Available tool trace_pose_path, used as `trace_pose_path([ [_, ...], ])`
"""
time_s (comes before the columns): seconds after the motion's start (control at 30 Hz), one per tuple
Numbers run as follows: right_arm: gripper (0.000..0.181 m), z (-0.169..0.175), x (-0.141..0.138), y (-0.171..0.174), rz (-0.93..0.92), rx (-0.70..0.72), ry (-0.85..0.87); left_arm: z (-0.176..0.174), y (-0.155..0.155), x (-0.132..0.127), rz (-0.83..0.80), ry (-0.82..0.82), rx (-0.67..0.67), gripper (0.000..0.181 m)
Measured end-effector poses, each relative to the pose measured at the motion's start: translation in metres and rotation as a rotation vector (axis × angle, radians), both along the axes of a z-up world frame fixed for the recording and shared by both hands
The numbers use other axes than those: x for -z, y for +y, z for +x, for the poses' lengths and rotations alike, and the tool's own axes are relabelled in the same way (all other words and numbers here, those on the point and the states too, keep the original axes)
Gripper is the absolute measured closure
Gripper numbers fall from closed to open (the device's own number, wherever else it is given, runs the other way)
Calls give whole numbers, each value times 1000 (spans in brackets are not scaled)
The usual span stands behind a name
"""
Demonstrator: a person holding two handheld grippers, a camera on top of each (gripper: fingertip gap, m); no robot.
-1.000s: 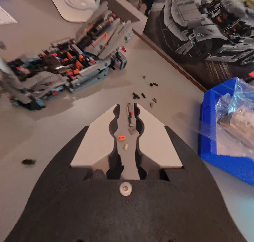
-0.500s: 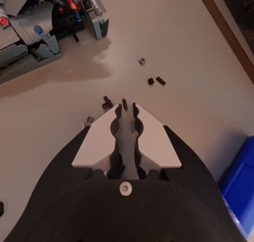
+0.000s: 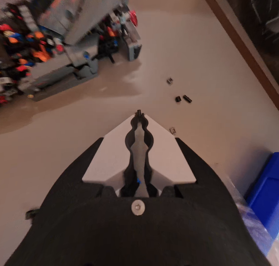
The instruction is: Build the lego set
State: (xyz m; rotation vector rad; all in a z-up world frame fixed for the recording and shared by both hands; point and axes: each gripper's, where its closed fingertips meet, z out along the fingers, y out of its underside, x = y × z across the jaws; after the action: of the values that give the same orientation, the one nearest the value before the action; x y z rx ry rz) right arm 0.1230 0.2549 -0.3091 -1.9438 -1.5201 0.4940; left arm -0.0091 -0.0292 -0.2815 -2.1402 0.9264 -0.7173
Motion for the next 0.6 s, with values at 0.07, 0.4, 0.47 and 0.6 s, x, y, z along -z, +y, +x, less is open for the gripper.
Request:
trace_pose_path([
  [0.07,178,-4,-16,-19,30,-18,29,12,-10,-2,-9,-35,19,125],
  [0.4,178,-21,-59,-134,105,-112,151,37,-6,36,-1,211,-132,117],
  [0.47,178,-25,-60,-160,94,-143,178,35,-4,40,3,238,-148,127],
  [0.6,178,-31,-57,-200,64,-182,215,33,-5,46,6,271,-157,147],
])
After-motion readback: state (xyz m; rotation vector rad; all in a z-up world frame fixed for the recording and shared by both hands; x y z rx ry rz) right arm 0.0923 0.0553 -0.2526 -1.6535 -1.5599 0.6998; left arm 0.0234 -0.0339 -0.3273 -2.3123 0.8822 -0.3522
